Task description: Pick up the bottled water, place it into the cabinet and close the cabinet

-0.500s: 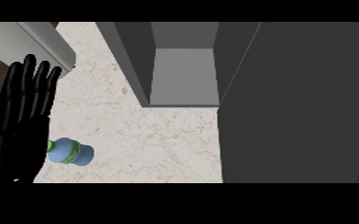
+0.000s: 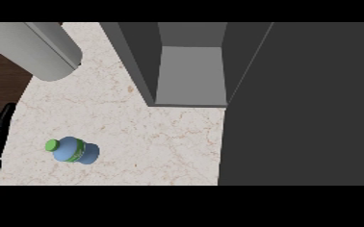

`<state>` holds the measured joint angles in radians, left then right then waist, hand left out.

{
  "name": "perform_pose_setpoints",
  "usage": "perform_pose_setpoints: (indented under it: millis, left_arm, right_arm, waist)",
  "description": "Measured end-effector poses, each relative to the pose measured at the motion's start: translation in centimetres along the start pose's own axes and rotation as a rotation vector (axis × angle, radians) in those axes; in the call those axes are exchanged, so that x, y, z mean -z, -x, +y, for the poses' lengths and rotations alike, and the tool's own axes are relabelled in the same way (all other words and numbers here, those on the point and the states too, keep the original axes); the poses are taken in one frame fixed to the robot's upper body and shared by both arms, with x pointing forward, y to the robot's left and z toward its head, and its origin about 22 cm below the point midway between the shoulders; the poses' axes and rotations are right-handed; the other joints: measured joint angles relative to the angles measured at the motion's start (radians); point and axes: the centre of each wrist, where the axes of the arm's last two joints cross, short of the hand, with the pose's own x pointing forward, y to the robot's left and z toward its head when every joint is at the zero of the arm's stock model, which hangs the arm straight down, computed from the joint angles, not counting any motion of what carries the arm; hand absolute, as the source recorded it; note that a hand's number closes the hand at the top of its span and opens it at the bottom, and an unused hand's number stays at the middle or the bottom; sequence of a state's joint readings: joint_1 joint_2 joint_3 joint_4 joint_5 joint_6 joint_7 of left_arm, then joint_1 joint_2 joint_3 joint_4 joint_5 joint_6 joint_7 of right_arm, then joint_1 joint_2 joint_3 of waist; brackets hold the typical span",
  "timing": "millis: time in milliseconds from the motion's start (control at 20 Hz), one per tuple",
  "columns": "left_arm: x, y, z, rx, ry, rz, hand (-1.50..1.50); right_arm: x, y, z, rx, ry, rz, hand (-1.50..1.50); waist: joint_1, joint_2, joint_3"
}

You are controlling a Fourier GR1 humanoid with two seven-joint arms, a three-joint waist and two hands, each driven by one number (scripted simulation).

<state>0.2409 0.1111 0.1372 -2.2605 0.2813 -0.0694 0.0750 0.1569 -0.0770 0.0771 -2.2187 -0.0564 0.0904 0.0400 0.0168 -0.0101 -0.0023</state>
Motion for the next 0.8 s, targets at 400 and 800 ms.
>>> perform_pose_setpoints:
  millis: [400, 800]
  left_arm:
    - [-3.1, -2.0, 0.9, -0.058, -0.088, 0.153, -1.5]
    - [-3.6, -2.4, 1.3, -0.06, -0.137, 0.241, -1.5]
  right_arm:
    - [-2.0, -4.1, 1.5, 0.072, -0.084, 0.038, -1.5]
    - [-1.7, -5.4, 2.5, 0.096, -0.093, 0.068, -1.5]
  waist:
    - [-0.005, 0.003, 0.002]
    - [-0.001, 0.003, 0.002]
